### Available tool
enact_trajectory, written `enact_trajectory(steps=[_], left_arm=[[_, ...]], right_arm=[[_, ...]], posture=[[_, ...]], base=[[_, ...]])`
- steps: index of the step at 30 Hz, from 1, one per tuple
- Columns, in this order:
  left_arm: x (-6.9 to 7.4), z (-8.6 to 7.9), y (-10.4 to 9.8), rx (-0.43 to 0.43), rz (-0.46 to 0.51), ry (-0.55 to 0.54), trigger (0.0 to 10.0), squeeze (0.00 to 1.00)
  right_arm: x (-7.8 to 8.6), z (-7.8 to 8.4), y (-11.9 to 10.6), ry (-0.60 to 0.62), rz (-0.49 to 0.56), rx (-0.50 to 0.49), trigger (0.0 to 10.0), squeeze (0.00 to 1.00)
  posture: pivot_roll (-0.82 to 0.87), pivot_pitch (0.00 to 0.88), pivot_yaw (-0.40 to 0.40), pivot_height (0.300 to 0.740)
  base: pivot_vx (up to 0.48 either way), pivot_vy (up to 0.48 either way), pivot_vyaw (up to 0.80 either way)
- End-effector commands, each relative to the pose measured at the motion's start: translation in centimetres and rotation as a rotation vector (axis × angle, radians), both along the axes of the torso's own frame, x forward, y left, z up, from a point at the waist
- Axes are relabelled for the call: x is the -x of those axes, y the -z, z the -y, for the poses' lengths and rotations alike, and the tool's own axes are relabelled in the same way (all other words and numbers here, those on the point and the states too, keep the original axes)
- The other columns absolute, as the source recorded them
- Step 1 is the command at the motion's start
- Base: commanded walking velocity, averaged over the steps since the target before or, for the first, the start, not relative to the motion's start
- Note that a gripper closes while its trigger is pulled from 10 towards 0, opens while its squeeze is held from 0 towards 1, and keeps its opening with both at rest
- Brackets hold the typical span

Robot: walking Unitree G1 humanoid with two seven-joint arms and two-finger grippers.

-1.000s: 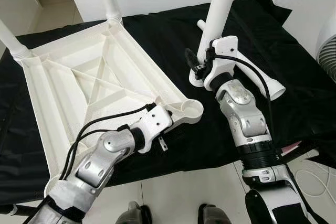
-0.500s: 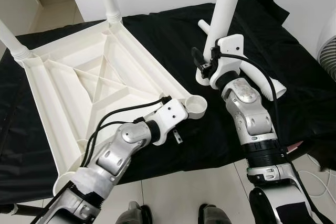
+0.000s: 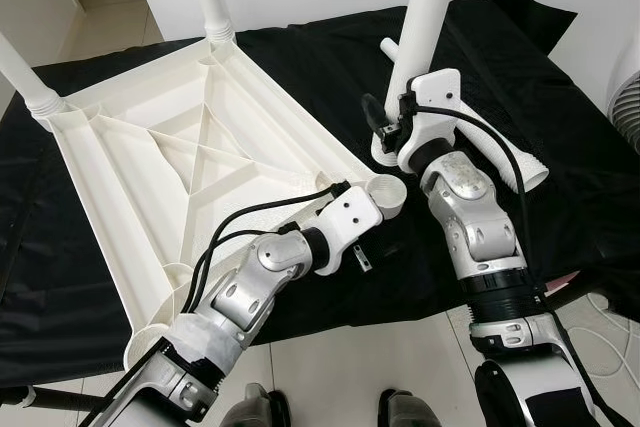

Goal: Building children table

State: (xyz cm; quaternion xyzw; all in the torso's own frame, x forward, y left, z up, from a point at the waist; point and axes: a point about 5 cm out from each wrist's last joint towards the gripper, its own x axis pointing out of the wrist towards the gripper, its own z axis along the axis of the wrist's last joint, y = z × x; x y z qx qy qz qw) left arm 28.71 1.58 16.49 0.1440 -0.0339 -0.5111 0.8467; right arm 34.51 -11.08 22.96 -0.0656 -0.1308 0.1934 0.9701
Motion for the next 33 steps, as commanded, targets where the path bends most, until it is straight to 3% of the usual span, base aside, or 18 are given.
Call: enact_trajectory(steps=[1,7,15,16,26,33], left_arm=[[0.0,-0.8,-0.4,0.015,-0.011,-0.023,10.0,0.00],[0.2,-2.4,-2.0,0.071,-0.017,-0.095,10.0,0.00],[0.3,-2.8,-2.2,0.077,-0.017,-0.105,10.0,0.00],[0.2,-3.7,-1.9,0.062,-0.014,-0.124,10.0,0.00],[1.2,-6.3,-0.3,0.023,-0.091,-0.143,10.0,0.00],[1.4,-6.4,-0.3,0.014,-0.078,-0.123,10.0,0.00]], right_arm=[[0.4,-0.8,0.1,-0.037,-0.003,0.005,10.0,0.00],[1.5,-2.0,1.4,-0.103,-0.037,0.011,10.0,0.00],[1.9,-2.3,1.8,-0.124,-0.057,0.004,10.0,0.00],[2.0,-2.1,2.0,-0.123,-0.065,0.006,10.0,0.00],[1.7,-0.7,1.2,-0.074,-0.045,0.002,10.0,0.00],[1.7,-0.6,1.0,-0.081,-0.039,-0.001,10.0,0.00]], posture=[[-0.14,0.101,0.096,0.740],[-0.12,0.122,0.096,0.740],[-0.12,0.141,0.098,0.740],[-0.12,0.170,0.099,0.740],[-0.12,0.186,0.102,0.740],[-0.13,0.189,0.099,0.740]], base=[[0.000,0.000,0.00],[0.000,0.000,0.00],[0.000,0.000,0.00],[0.000,0.000,0.00],[0.000,0.000,0.00],[0.000,0.000,0.00]])
